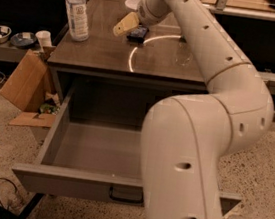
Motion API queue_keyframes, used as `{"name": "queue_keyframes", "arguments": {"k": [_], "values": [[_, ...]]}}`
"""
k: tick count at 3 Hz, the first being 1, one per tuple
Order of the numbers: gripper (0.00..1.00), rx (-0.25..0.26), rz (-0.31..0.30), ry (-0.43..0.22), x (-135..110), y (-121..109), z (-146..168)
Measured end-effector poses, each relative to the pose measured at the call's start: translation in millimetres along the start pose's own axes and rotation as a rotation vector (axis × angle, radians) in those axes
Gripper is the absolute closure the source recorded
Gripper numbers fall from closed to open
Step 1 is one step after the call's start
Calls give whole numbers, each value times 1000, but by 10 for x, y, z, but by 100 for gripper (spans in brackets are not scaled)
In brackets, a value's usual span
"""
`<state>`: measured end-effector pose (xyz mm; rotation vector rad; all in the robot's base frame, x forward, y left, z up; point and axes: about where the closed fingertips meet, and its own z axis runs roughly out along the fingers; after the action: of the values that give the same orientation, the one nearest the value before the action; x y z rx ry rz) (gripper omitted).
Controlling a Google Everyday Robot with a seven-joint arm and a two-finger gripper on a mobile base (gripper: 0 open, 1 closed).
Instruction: Place rxbar blueberry into top drawer
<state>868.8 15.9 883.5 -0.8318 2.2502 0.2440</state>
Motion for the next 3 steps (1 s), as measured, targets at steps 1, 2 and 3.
{"name": "queue_keyframes", "arguments": {"k": [1, 2, 3], "values": [[0, 143, 65, 54, -116, -88, 294], [0, 300, 161, 137, -31, -261, 419], [0, 456, 303, 177, 90, -500, 393]]}}
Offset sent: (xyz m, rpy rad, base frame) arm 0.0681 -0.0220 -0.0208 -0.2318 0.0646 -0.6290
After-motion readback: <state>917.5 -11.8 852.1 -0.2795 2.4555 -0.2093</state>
